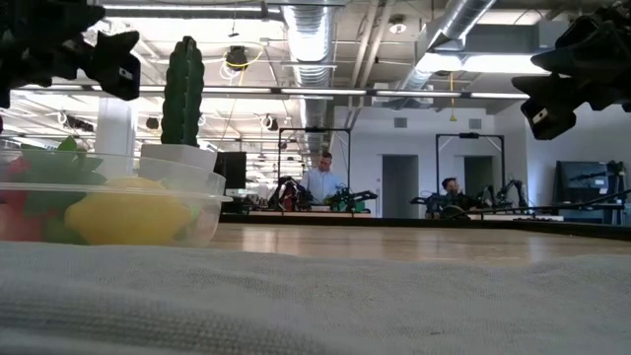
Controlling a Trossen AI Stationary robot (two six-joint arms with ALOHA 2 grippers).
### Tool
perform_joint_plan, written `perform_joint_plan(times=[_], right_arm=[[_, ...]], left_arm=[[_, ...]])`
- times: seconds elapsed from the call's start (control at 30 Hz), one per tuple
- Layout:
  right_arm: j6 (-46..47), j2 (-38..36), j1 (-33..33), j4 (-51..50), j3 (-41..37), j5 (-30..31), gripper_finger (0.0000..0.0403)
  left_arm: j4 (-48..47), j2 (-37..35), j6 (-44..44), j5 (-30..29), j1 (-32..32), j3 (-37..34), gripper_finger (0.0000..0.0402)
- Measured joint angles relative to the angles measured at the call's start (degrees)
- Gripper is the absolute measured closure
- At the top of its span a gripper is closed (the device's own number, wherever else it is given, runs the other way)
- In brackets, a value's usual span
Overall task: Pick and placing Produce into tupperware
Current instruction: Return to Home Position
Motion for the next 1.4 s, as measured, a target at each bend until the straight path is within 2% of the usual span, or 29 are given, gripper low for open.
perform_joint_plan(times=[0.23,0.4,0.57,1.13,1.27,1.4], right_arm=[[0.0,0.0,0.0,0.0,0.0,0.0,0.0243],[0.0,0.0,0.0,0.0,0.0,0.0,0.0243],[0.0,0.0,0.0,0.0,0.0,0.0,0.0243],[0.0,0.0,0.0,0.0,0.0,0.0,0.0243],[-7.5,0.0,-0.2,0.2,0.0,0.7,0.0243],[-13.1,0.0,-0.2,0.9,0.0,4.8,0.0243]], left_arm=[[-4.9,0.1,0.2,-3.3,0.0,0.0,0.0228],[-5.9,0.1,2.5,-10.4,0.0,0.0,0.0228],[-6.7,0.8,2.3,-15.2,0.0,-0.1,0.0228],[-6.9,6.8,-2.6,-16.3,0.0,-0.1,0.0228],[-6.9,6.8,-2.5,-16.3,0.0,-0.1,0.0228],[-6.9,6.8,0.0,-16.3,0.0,-0.1,0.0228]])
